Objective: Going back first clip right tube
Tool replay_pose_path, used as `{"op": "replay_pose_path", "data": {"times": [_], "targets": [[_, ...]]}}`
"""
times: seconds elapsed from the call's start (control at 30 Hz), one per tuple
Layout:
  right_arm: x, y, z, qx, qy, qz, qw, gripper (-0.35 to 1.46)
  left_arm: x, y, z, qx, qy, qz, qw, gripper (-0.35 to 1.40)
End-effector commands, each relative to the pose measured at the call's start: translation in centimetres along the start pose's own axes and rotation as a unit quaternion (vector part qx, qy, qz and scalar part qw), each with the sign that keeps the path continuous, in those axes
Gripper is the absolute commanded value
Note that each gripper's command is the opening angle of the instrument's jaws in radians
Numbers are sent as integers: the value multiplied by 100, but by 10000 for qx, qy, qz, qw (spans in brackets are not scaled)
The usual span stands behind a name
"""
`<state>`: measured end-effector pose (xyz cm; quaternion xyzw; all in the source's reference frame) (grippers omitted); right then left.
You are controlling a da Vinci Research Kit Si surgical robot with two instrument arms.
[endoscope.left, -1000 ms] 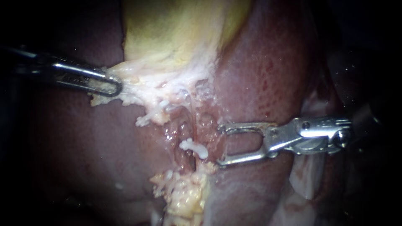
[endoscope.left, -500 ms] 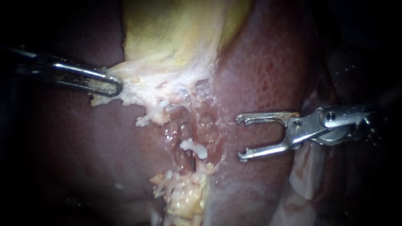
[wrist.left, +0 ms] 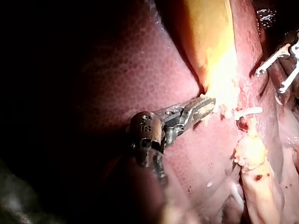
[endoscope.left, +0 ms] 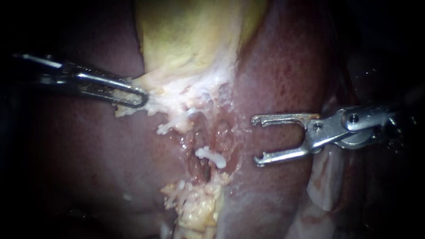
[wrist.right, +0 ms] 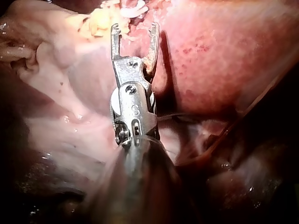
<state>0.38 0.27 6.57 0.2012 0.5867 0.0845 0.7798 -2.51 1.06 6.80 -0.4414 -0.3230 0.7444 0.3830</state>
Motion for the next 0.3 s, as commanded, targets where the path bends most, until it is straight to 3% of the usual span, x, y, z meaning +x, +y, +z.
{"op": "replay_pose_path", "data": {"times": [0.03,0.3], "targets": [[0,0,0,4,-1,-6,10000,50,-1,0,2,-14,-10,-28,10000,-35],[0,0,-1,5,-1,-7,10000,50,-2,0,4,-25,-17,-24,10000,-35]]}}
